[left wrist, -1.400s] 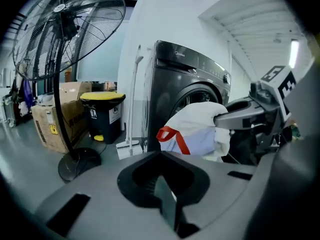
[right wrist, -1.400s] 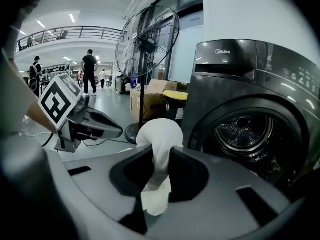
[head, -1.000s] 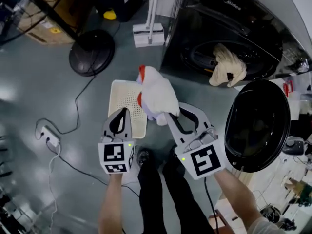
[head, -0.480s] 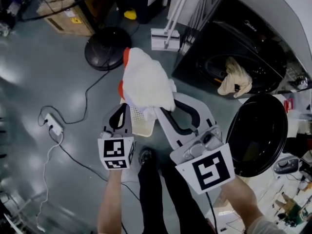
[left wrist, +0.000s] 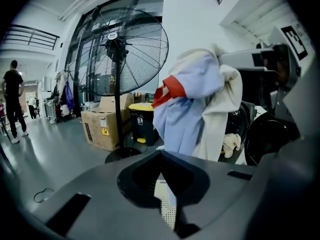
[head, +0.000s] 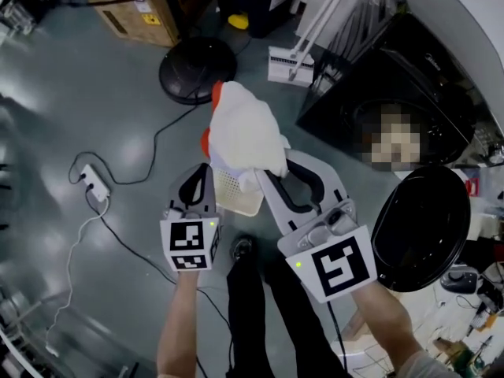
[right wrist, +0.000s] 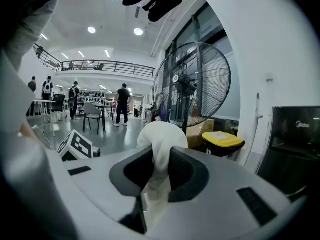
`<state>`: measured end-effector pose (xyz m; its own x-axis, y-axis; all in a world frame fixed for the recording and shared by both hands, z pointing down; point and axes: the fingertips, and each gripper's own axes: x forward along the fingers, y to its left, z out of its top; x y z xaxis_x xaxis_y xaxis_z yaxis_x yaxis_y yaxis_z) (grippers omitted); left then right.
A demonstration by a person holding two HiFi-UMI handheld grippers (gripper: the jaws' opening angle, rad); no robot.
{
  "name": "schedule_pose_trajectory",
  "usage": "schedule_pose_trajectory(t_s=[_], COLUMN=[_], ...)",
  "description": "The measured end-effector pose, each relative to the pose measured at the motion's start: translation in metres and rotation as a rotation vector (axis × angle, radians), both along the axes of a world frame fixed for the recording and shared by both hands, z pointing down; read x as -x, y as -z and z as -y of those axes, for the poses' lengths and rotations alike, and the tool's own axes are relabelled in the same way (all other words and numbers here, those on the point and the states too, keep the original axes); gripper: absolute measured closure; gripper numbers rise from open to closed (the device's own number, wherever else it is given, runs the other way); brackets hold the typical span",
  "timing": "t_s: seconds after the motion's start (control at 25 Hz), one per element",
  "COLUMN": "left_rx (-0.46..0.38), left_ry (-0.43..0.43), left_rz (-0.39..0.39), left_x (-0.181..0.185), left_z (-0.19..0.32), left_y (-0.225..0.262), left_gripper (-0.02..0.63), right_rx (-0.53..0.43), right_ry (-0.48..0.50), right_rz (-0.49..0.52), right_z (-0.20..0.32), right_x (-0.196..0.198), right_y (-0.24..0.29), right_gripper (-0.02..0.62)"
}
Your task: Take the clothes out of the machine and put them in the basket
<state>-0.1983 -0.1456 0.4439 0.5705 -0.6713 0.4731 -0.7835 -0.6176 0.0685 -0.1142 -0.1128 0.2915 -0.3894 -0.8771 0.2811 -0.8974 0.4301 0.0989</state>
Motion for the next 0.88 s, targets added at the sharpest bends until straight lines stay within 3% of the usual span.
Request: schedule_pose_trajectory(t_s=[0.4, 0.88], left_rx=[0.057, 0.085], left_ry=[0.041, 0.028], left_rz=[0.018, 0.059], left_x=[0.036, 0.041], left_z=[-0.007, -0.014], left_y=[-0.057, -0.120], left_gripper=[0.588, 0.588], right_rx=[0.204, 0.447], right_ry=[-0.002, -0.058], right_rz=[0.029, -0.004], right_z=[0.003, -0.003], right_x=[0.026, 0.024], right_y=[-0.137, -0.326], right_gripper=[0.518, 0.518])
